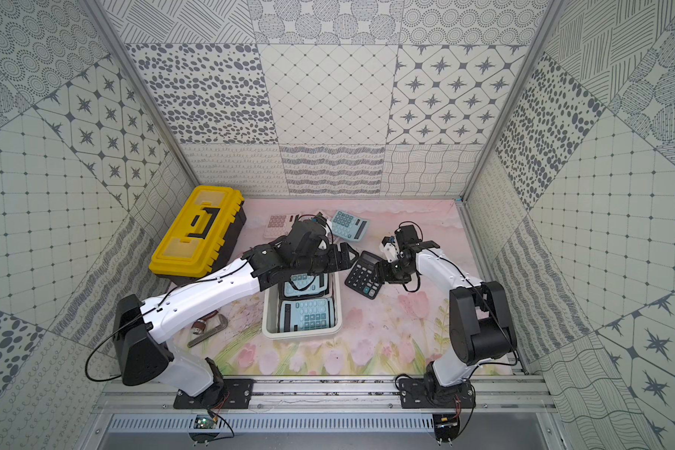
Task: Put the calculator in the storage box
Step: Adjust the calculator at the center of the board.
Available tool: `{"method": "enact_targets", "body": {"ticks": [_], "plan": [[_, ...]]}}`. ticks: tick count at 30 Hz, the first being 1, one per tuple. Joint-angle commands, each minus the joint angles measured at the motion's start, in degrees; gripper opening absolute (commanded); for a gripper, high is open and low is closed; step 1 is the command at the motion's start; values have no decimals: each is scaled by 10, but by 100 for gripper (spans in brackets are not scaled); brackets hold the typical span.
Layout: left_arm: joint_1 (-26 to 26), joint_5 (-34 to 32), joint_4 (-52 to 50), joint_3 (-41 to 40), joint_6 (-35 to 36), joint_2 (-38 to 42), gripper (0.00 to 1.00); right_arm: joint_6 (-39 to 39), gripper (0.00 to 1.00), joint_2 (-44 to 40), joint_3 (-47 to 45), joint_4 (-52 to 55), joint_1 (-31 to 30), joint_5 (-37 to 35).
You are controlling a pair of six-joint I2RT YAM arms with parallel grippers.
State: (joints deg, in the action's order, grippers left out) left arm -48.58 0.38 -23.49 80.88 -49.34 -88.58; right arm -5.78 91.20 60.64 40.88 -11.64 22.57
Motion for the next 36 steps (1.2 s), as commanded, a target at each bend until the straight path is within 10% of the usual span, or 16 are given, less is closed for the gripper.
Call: {"method": "enact_targets", "body": {"ticks": [1, 19, 36], "plan": [[5, 5, -5, 6, 41, 21, 91, -20, 63, 1, 38, -27, 18, 4], [11, -2, -45, 10, 89, 31, 100, 44, 61, 187, 184, -30, 58, 122], [28, 25, -32, -3, 84, 28, 100, -24, 47, 39, -18, -66, 53, 102]]}}
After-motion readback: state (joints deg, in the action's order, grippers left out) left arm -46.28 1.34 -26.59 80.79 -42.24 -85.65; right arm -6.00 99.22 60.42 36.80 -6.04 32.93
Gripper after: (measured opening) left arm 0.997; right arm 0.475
